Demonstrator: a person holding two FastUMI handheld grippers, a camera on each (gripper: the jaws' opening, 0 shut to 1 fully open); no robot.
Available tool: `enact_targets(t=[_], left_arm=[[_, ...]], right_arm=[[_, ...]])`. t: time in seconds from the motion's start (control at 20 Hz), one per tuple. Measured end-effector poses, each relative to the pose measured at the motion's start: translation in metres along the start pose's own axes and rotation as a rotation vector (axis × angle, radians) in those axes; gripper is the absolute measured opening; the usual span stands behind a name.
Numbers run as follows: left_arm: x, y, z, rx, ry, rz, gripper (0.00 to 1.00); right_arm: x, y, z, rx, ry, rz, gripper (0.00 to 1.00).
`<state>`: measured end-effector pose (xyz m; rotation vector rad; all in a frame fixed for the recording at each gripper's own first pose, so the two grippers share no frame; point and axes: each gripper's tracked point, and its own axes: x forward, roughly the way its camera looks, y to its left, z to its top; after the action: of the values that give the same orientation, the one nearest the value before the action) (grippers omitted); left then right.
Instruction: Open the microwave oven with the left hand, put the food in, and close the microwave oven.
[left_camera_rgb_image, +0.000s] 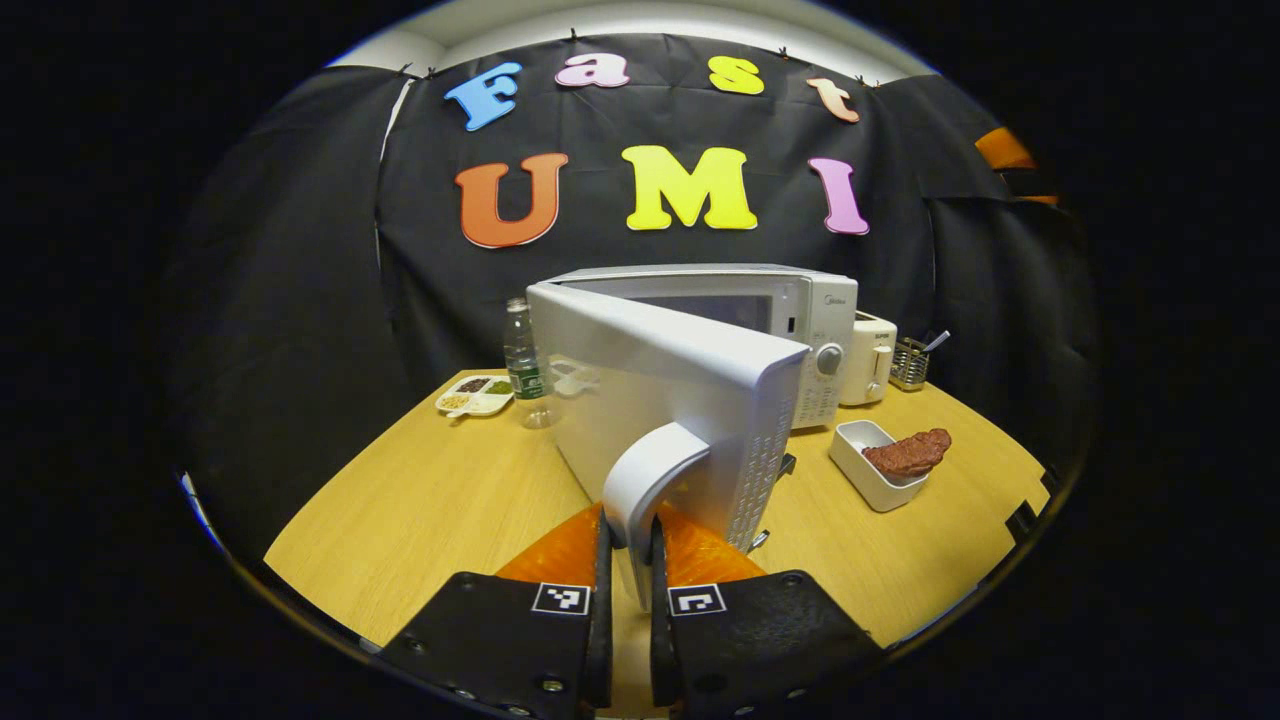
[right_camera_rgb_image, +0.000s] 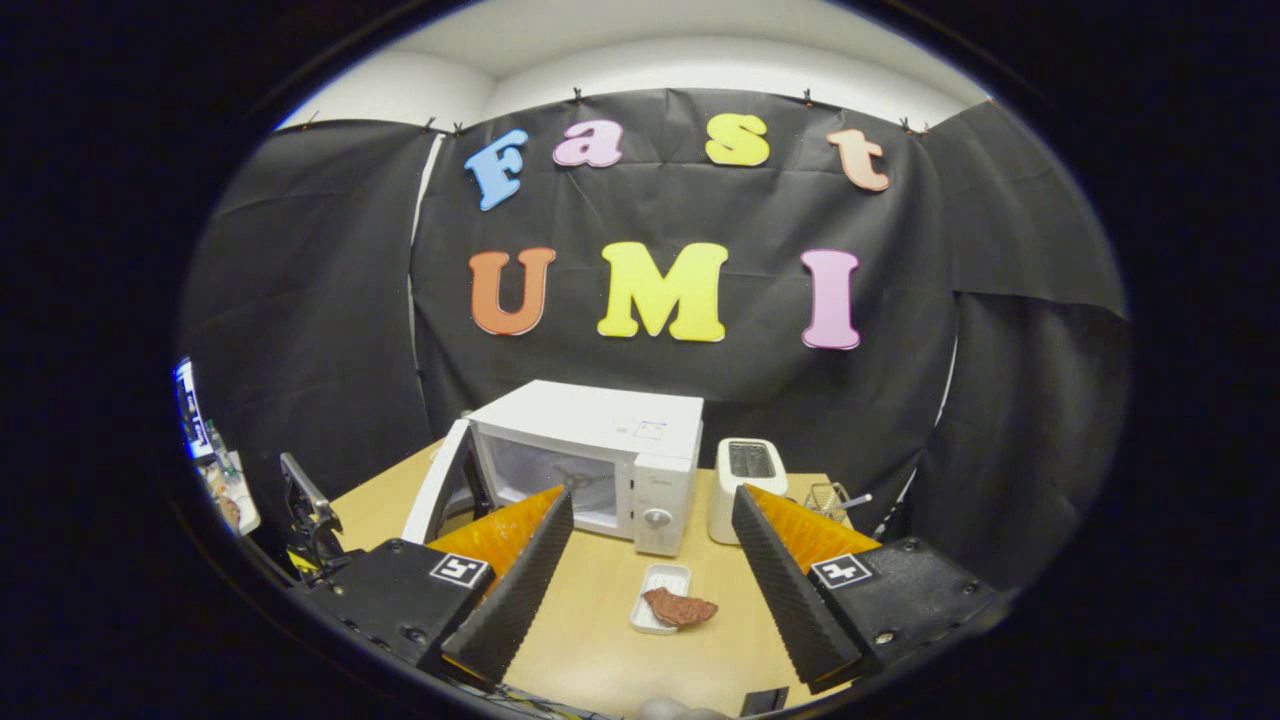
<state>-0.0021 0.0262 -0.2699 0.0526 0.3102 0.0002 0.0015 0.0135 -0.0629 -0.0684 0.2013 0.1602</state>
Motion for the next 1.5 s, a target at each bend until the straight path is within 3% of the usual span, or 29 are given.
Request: enact_targets(t=[0.15, 0.3, 0.35, 0.4, 0.45, 0.5, 0.65, 0.8, 0.85, 0.9, 0.95, 1.0, 1.1, 1.25, 1.3, 1.4, 1.45, 1.5], left_arm=[[-0.006, 0.023, -0.005, -0.011, 0.005, 0.018, 0.14], [-0.011, 0.038, -0.008, -0.026, 0.011, -0.010, 0.14], [-0.010, 0.042, -0.009, -0.030, 0.012, -0.025, 0.14], [-0.011, 0.048, -0.009, -0.033, 0.015, -0.027, 0.15], [-0.012, 0.053, -0.011, -0.036, 0.019, -0.036, 0.14], [-0.014, 0.060, -0.013, -0.041, 0.024, -0.038, 0.17], [-0.018, 0.074, -0.014, -0.058, 0.029, -0.049, 0.18], [-0.019, 0.084, -0.015, -0.061, 0.031, -0.067, 0.26], [-0.018, 0.087, -0.016, -0.064, 0.034, -0.070, 0.19], [-0.019, 0.092, -0.016, -0.062, 0.030, -0.069, 0.40], [-0.019, 0.097, -0.016, -0.059, 0.030, -0.065, 0.46], [-0.019, 0.101, -0.016, -0.060, 0.026, -0.062, 0.64], [-0.020, 0.107, -0.018, -0.060, 0.031, -0.057, 0.82], [-0.025, 0.116, -0.016, -0.037, 0.018, -0.065, 0.85], [-0.026, 0.118, -0.016, -0.024, 0.014, -0.072, 0.87], [-0.027, 0.128, -0.016, -0.011, 0.009, -0.062, 0.93], [-0.027, 0.132, -0.019, -0.017, 0.015, -0.056, 0.95], [-0.031, 0.135, -0.019, -0.023, 0.017, -0.051, 0.97]], right_arm=[[0.001, 0.021, 0.001, -0.012, 0.001, 0.020, 1.00], [0.001, 0.038, 0.000, -0.020, 0.007, 0.034, 1.00], [0.001, 0.043, 0.001, -0.021, 0.008, 0.037, 0.95], [0.000, 0.047, 0.002, -0.021, 0.005, 0.038, 1.00], [0.000, 0.051, 0.001, -0.024, 0.008, 0.039, 0.96], [0.000, 0.054, 0.000, -0.027, 0.010, 0.040, 1.00], [-0.002, 0.064, -0.003, -0.025, 0.017, 0.040, 1.00], [-0.001, 0.072, -0.007, -0.020, 0.025, 0.038, 1.00], [-0.003, 0.073, -0.008, -0.019, 0.026, 0.037, 1.00], [-0.003, 0.075, -0.009, -0.020, 0.029, 0.034, 0.96], [-0.002, 0.076, -0.008, -0.020, 0.029, 0.034, 0.95], [-0.003, 0.078, -0.009, -0.020, 0.031, 0.031, 1.00], [-0.003, 0.080, -0.010, -0.020, 0.031, 0.027, 1.00], [-0.005, 0.083, -0.008, -0.026, 0.028, 0.023, 1.00], [-0.006, 0.084, -0.010, -0.028, 0.028, 0.024, 0.96], [-0.008, 0.086, -0.013, -0.028, 0.032, 0.022, 1.00], [-0.007, 0.086, -0.015, -0.025, 0.034, 0.022, 0.95], [-0.007, 0.088, -0.016, -0.022, 0.039, 0.023, 1.00]])
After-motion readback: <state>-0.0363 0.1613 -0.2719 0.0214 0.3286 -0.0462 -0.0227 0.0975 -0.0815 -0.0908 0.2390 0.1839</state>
